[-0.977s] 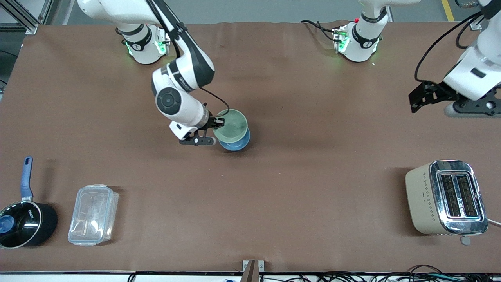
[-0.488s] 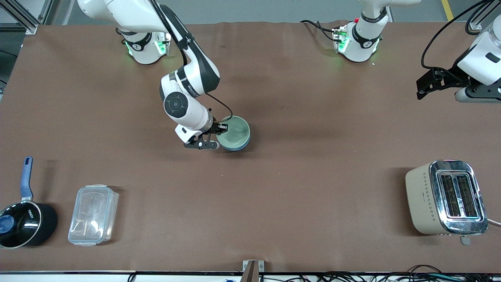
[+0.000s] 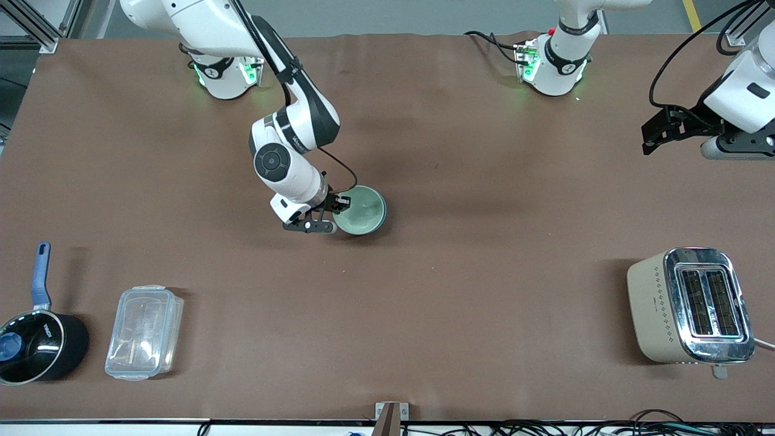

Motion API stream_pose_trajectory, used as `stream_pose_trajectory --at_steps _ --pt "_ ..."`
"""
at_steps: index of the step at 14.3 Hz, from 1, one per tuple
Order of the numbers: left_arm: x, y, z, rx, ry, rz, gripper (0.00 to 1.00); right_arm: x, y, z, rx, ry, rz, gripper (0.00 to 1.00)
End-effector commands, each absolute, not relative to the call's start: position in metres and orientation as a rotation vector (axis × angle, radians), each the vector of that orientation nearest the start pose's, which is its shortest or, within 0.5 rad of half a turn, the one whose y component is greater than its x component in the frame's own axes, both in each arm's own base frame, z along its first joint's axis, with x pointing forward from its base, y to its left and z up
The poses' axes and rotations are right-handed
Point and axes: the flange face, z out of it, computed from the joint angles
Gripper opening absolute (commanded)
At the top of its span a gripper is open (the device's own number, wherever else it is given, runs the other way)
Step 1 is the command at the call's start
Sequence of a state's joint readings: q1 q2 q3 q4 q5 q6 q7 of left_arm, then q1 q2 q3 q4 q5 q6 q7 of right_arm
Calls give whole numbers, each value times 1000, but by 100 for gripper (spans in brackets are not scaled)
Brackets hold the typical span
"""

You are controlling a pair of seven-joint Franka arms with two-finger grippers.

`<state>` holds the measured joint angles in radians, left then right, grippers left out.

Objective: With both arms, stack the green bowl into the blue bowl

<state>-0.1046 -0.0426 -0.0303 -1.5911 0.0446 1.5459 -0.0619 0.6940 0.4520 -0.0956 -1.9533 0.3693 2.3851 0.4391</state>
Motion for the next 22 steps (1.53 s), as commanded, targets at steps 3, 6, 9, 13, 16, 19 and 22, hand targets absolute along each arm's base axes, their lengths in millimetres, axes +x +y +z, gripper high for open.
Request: stream_pose_trajectory --at_steps 3,6,9,13,16,19,22 --pt "531 -70 638 -3112 109 -28 100 500 341 254 -2962 179 331 100" --pt "531 -71 638 -3112 119 -26 100 518 297 318 -2941 210 386 100" --pt "532 -76 636 -3110 145 -21 100 558 204 386 -2990 173 337 100" --pt "532 -78 636 -3111 147 -19 100 587 99 465 -3097 244 90 100" --pt "536 -98 624 -3139 145 20 100 593 46 516 -3077 182 72 100" --pt "546 -155 594 -3151 86 49 100 590 11 584 -3072 220 90 100" --pt "551 -175 586 -3147 53 19 100 583 -13 621 -3081 262 89 100"
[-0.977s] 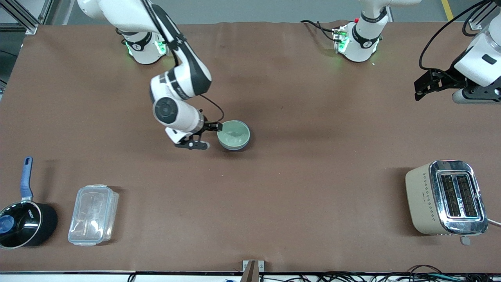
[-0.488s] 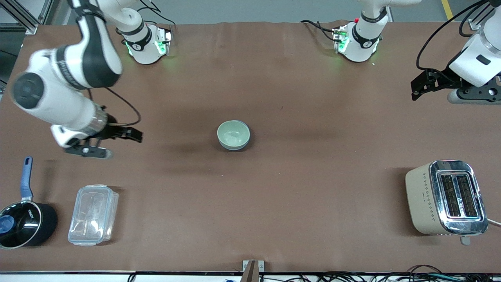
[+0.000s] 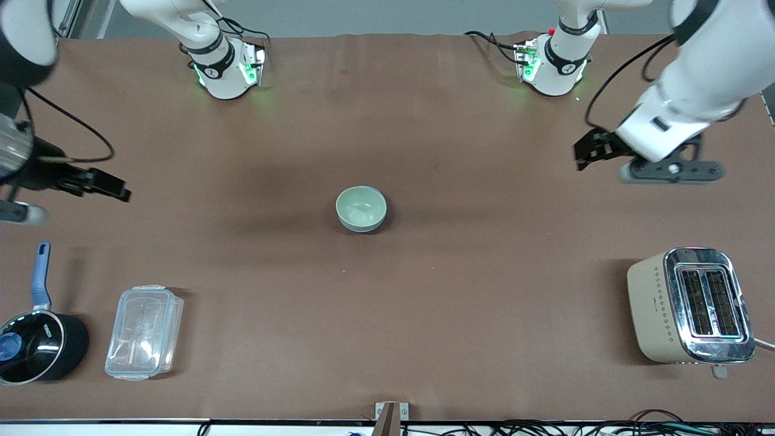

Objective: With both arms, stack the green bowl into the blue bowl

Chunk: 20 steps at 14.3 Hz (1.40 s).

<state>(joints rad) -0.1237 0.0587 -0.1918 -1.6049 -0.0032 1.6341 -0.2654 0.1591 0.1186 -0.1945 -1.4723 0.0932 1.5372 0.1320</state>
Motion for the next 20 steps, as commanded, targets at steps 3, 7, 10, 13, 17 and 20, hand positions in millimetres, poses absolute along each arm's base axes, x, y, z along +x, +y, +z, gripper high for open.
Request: stream_pose_trajectory --at_steps 3,7,10,13,17,20 --pt "545 -153 609 -3145 113 -26 100 567 -16 645 -3105 258 131 100" --pt "541 -83 627 -3133 192 -14 100 541 -8 659 -3166 244 137 100" --pt "532 -76 640 -3131 187 -31 100 536 -8 649 -3156 227 134 100" --pt "533 -74 642 -3127 180 -31 100 538 -24 646 -3143 125 138 100" --pt "535 -75 646 -3128 166 -46 100 536 -45 650 -3111 58 134 100" --pt "534 -75 646 -3130 161 -34 100 536 -43 646 -3111 53 153 100"
